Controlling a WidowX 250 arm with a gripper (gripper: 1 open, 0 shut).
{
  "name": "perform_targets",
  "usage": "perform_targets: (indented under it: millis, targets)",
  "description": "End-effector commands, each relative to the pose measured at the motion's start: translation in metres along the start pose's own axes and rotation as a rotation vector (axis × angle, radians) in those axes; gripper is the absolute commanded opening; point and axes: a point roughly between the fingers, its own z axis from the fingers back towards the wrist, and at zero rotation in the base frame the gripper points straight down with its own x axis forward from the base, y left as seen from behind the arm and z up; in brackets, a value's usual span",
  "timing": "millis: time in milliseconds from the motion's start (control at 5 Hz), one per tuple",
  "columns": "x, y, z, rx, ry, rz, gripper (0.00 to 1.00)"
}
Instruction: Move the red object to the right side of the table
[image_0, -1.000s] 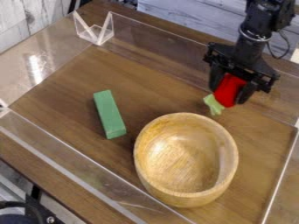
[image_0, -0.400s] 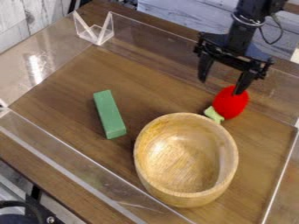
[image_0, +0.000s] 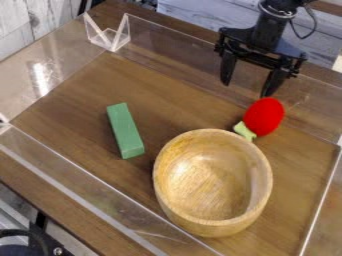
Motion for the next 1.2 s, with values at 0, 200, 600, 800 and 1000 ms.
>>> perform_targets:
  millis: [0,200,600,800,1000]
  targets:
    - [0.012,0.008,0.031,-0.02,-0.071,0.039,1.0]
    - [0.016,0.018,0.042,-0.012,-0.079,0.065,1.0]
    - [0.023,0.029,0.052,-0.01,-0.121,0.078,1.0]
    - [0.021,0.024,0.04,0.001,-0.1,0.064,1.0]
    - [0.021,0.033,0.034,0.013,-0.074,0.07,1.0]
